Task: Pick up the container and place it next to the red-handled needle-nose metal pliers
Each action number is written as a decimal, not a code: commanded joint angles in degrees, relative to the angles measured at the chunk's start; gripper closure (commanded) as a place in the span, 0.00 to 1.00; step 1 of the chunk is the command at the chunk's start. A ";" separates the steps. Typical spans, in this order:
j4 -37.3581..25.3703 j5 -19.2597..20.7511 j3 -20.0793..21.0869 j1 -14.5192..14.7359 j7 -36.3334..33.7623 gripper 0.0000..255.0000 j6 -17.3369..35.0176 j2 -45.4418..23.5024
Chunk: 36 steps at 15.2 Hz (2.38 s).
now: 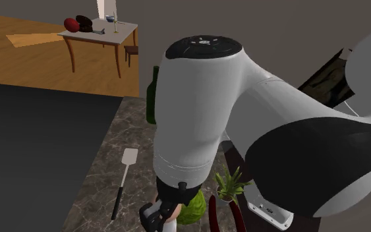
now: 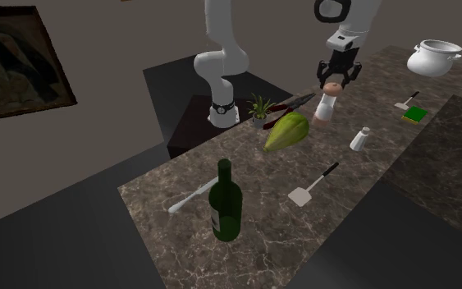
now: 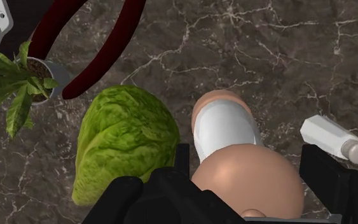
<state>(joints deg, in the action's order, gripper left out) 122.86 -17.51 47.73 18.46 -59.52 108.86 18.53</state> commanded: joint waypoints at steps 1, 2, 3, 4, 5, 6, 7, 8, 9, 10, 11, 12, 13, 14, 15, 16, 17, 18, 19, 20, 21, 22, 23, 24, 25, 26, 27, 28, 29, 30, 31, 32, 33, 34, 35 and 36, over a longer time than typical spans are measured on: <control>1.26 0.00 0.45 -0.01 -0.04 1.00 1.65 -0.37; 1.86 0.03 0.69 -0.03 -0.07 1.00 2.45 -0.60; 2.45 0.07 0.93 -0.06 -0.11 1.00 3.26 -0.85; 3.02 0.12 1.18 -0.10 -0.16 1.00 4.07 -1.12; 3.59 0.19 1.43 -0.14 -0.22 1.00 4.89 -1.40; 4.15 0.27 1.69 -0.19 -0.30 1.00 5.71 -1.71; 4.69 0.36 1.97 -0.24 -0.38 1.00 6.54 -2.03; 5.22 0.47 2.24 -0.31 -0.47 1.00 7.37 -2.38; 5.75 0.59 2.52 -0.38 -0.58 1.00 8.21 -2.75; 6.26 0.74 2.81 -0.45 -0.70 1.00 9.05 -3.14; 6.76 0.90 3.10 -0.54 -0.83 1.00 9.90 -3.55; 7.25 1.09 3.40 -0.63 -0.98 1.00 10.75 -3.98; 7.73 1.29 3.71 -0.73 -1.14 1.00 11.61 -4.43; 8.20 1.52 4.02 -0.84 -1.32 1.00 12.47 -4.91; 8.50 1.69 4.23 -0.92 -1.46 1.00 13.05 -5.24; 8.51 1.69 4.22 -0.91 -1.45 1.00 13.05 -5.24; 8.50 1.69 4.22 -0.91 -1.45 1.00 13.05 -5.24; 8.50 1.69 4.22 -0.92 -1.46 1.00 13.05 -5.24; 8.50 1.69 4.22 -0.92 -1.46 1.00 13.05 -5.24; 8.50 1.69 4.22 -0.92 -1.46 1.00 13.05 -5.24; 8.50 1.69 4.22 -0.92 -1.46 1.00 13.05 -5.24; 8.50 1.69 4.22 -0.92 -1.46 1.00 13.05 -5.24; 8.50 1.69 4.22 -0.92 -1.46 0.00 13.05 -5.24; 8.50 1.69 4.22 -0.92 -1.46 0.00 13.05 -5.25; 8.50 1.69 4.22 -0.92 -1.46 0.00 13.05 -5.25; 8.50 1.69 4.22 -0.92 -1.46 0.00 13.05 -5.25; 8.50 1.69 4.22 -0.92 -1.46 0.00 13.05 -5.25; 8.50 1.69 4.22 -0.92 -1.46 0.00 13.05 -5.25; 7.33 1.13 3.43 -0.70 -0.94 0.00 10.89 -4.06; 6.09 0.71 2.67 -0.54 -0.52 0.00 8.77 -3.03; 4.78 0.43 1.93 -0.40 -0.19 0.00 6.68 -2.13; 3.70 0.28 1.37 -0.31 0.01 0.00 5.06 -1.52; 3.70 0.28 1.36 -0.30 0.00 0.00 5.06 -1.52; 3.71 0.27 1.35 -0.30 0.01 0.00 5.06 -1.51; 3.70 0.28 1.36 -0.30 0.00 0.00 5.06 -1.52; 3.70 0.28 1.36 -0.30 0.00 0.00 5.06 -1.52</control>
<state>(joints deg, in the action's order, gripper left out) 126.61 -17.23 49.13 18.17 -59.56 114.02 16.99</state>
